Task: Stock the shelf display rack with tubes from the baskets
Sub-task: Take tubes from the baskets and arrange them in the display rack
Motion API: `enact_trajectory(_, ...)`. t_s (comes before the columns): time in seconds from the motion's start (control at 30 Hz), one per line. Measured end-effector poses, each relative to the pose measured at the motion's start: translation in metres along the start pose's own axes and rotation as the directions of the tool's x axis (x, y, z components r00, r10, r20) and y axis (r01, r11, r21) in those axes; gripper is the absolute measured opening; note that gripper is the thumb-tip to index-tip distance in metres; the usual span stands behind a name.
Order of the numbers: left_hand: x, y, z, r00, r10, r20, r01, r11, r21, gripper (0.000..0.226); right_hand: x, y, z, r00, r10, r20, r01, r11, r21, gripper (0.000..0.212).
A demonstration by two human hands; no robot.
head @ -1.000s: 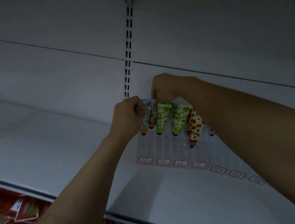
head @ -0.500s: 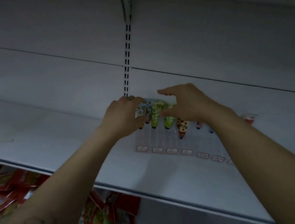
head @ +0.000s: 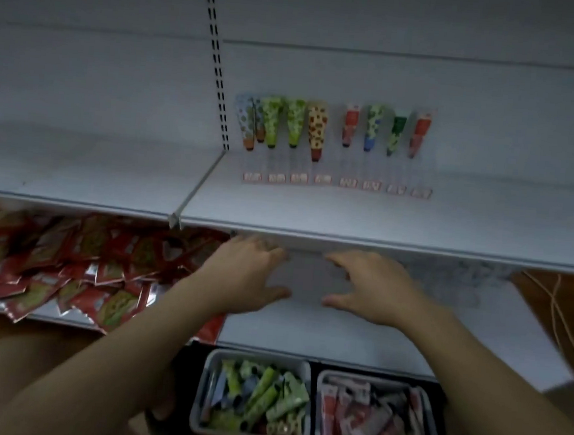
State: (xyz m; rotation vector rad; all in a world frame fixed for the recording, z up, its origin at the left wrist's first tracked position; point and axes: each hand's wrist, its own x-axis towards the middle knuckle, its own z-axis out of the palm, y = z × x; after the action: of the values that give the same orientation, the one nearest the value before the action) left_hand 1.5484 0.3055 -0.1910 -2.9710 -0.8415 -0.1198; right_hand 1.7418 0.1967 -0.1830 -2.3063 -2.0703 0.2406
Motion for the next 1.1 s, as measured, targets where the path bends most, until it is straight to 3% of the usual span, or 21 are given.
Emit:
enact_trajectory(0.1, -0.012, 0.025, 0.055, 0.975, 0.021, 0.222, -0.015, 0.999, -0.028, 0.064, -0.011, 0.004, 0.054, 0.975, 0.046, 0.218, -0.065, 0.995, 0.078, 0.084)
enact_trajectory(0.2, -0.012, 0.035, 0.105, 0.912, 0.014, 0.41, 0.008, 0.999, -0.052, 0.067, -0.015, 0.008, 0.097, 0.949, 0.031, 0.314, -0.042, 0.999, 0.027, 0.081)
enact_trajectory(0.33, -0.013, 0.04, 0.161, 0.839, -0.038, 0.543, 0.087, 0.994, -0.065, 0.056, -0.01, 0.013, 0.151, 0.89, 0.026, 0.456, -0.038, 0.999, 0.019, 0.06)
enact_trajectory(0.47, -0.02, 0.033, 0.199, 0.788, -0.076, 0.611, 0.164, 0.982, -0.089, 0.055, -0.001, 0.009, 0.203, 0.822, 0.003, 0.57, -0.045, 0.997, 0.059, 0.058)
enact_trajectory(0.67, -0.027, 0.0, 0.241, 0.737, -0.141, 0.661, 0.271, 0.958, -0.098, 0.045, 0.025, -0.007, 0.257, 0.78, -0.096, 0.618, 0.052, 0.995, 0.09, 0.031)
enact_trajectory(0.9, -0.043, 0.005, 0.277, 0.719, -0.119, 0.684, 0.196, 0.98, -0.035, 0.026, 0.057, -0.013, 0.283, 0.717, -0.088, 0.691, 0.176, 0.983, -0.057, 0.02)
enact_trajectory(1.0, -0.035, 0.026, 0.289, 0.692, -0.1, 0.715, 0.124, 0.992, 0.018, 0.034, 0.058, -0.009, 0.289, 0.719, -0.07, 0.691, 0.201, 0.973, -0.11, 0.02)
enact_trajectory(1.1, -0.036, 0.044, 0.306, 0.634, -0.145, 0.76, 0.138, 0.988, 0.074, 0.041, 0.051, 0.0, 0.306, 0.771, -0.052, 0.635, 0.08, 0.997, -0.014, 0.026)
